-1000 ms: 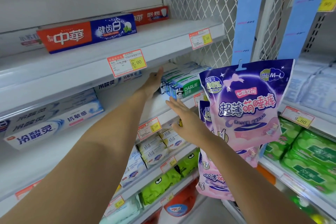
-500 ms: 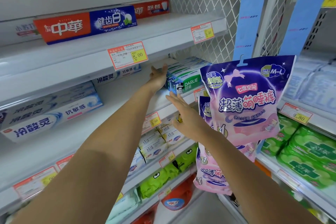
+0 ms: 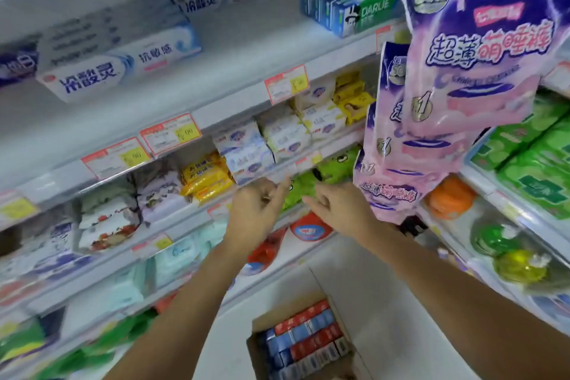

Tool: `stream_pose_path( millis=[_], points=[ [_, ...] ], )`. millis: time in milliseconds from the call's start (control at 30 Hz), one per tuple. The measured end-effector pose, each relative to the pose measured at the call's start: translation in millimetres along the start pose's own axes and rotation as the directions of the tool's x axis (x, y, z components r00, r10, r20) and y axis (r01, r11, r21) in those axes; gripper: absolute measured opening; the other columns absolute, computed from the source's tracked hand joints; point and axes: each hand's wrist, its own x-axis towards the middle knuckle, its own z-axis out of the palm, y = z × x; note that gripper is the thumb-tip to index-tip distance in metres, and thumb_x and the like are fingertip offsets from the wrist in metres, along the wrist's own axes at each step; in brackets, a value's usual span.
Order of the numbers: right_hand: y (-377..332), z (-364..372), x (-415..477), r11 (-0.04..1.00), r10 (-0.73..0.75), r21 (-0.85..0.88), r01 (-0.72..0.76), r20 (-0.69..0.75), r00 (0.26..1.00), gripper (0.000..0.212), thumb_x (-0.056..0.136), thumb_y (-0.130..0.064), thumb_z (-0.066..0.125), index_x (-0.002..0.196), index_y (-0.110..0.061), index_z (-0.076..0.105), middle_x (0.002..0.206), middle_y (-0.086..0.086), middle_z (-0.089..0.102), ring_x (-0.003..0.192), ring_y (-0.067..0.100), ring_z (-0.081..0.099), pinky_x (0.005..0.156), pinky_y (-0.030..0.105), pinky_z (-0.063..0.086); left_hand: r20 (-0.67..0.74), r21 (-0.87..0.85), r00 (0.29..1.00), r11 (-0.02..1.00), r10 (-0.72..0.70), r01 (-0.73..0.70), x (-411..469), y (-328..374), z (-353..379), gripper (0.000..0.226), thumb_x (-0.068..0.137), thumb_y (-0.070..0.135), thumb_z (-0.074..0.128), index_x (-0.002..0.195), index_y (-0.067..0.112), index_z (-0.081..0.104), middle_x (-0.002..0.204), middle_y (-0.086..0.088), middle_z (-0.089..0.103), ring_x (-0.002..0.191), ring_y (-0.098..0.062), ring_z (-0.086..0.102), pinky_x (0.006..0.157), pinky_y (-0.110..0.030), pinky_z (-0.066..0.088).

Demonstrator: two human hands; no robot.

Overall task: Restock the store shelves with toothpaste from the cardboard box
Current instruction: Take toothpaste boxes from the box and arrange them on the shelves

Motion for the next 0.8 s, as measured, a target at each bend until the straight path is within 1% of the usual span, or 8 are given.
stream_pose_path(
  millis=[67,167,267,400,567,667,700,800],
  points=[
    [7,33,-31,0.996,0.083,-0.043,-0.078,0.110,0.990,0.032,0.080,-0.040,0.055,0.060,-0.022,0.039,0.036,-0.005,0.031,0.038,0.017,0.046,0.040,0.016,0.016,0.056,0.045,0.989,0.990,-0.138,0.135,-35,-43,13,0.069,0.080,0.062,0.040,0.057,-0.002,0.052,0.054,-0.017,0.051,0.052,-0.022,0.050,0.058,-0.034,0.037],
    [27,80,-78,0.950,0.314,-0.119,-0.290,0.370,0.875,0.030,0.088,-0.035,0.056,0.065,-0.017,0.049,0.059,0.008,0.055,0.063,0.026,0.057,0.053,0.027,0.025,0.143,0.122,0.913,0.922,-0.382,0.367,-84,-104,36,0.063,0.073,0.066,0.046,0.055,0.006,0.048,0.054,-0.014,0.051,0.059,-0.028,0.056,0.062,-0.039,0.044],
    [51,126,-125,0.868,0.493,-0.211,-0.450,0.483,0.724,0.012,0.089,-0.023,0.058,0.087,-0.013,0.052,0.084,0.005,0.051,0.083,0.027,0.056,0.071,0.033,0.040,0.205,0.130,0.810,0.835,-0.550,0.534,-129,-162,62,0.030,0.079,0.035,0.072,0.062,0.023,0.050,0.072,0.002,0.059,0.074,-0.024,0.061,0.070,-0.034,0.047],
    [82,187,-187,0.786,0.614,-0.315,-0.532,0.507,0.605,0.015,0.087,-0.012,0.056,0.100,-0.004,0.053,0.100,0.010,0.048,0.087,0.029,0.055,0.077,0.035,0.046,0.230,0.200,0.717,0.753,-0.658,0.627,-179,-232,93,0.029,0.081,0.017,0.071,0.064,0.027,0.049,0.094,-0.003,0.059,0.086,-0.019,0.058,0.070,-0.022,0.036],
    [115,266,-249,0.721,0.677,-0.361,-0.591,0.549,0.491,0.022,0.091,-0.023,0.056,0.107,-0.008,0.054,0.104,0.008,0.055,0.090,0.024,0.060,0.073,0.028,0.049,0.185,0.211,0.581,0.609,-0.793,0.764,-232,-319,130,0.010,0.080,0.012,0.070,0.078,0.004,0.065,0.091,-0.012,0.061,0.086,-0.027,0.061,0.068,-0.023,0.037],
    [134,317,-278,0.729,0.645,-0.277,-0.626,0.584,0.492,0.026,0.087,-0.026,0.060,0.109,-0.016,0.051,0.097,-0.006,0.060,0.088,0.012,0.065,0.064,0.013,0.051,0.190,0.230,0.519,0.552,-0.833,0.801,-259,-369,150,0.013,0.082,0.014,0.067,0.084,0.001,0.066,0.093,-0.011,0.060,0.086,-0.025,0.059,0.070,-0.023,0.038],
    [143,336,-289,0.734,0.632,-0.263,-0.626,0.602,0.488,0.032,0.086,-0.030,0.059,0.115,-0.022,0.048,0.101,-0.009,0.059,0.091,0.010,0.064,0.066,0.014,0.053,0.196,0.248,0.508,0.543,-0.839,0.802,-268,-383,155,0.012,0.084,0.013,0.064,0.086,0.001,0.065,0.090,-0.009,0.059,0.084,-0.024,0.059,0.068,-0.023,0.038],
    [155,385,-309,0.783,0.607,-0.375,-0.496,0.634,0.480,0.043,0.086,-0.038,0.056,0.127,-0.026,0.045,0.121,-0.001,0.059,0.107,0.019,0.060,0.086,0.036,0.054,0.205,0.286,0.569,0.605,-0.796,0.743,-292,-420,170,0.019,0.087,0.015,0.049,0.097,0.004,0.060,0.097,-0.007,0.057,0.091,-0.028,0.060,0.072,-0.026,0.043]
  ],
)
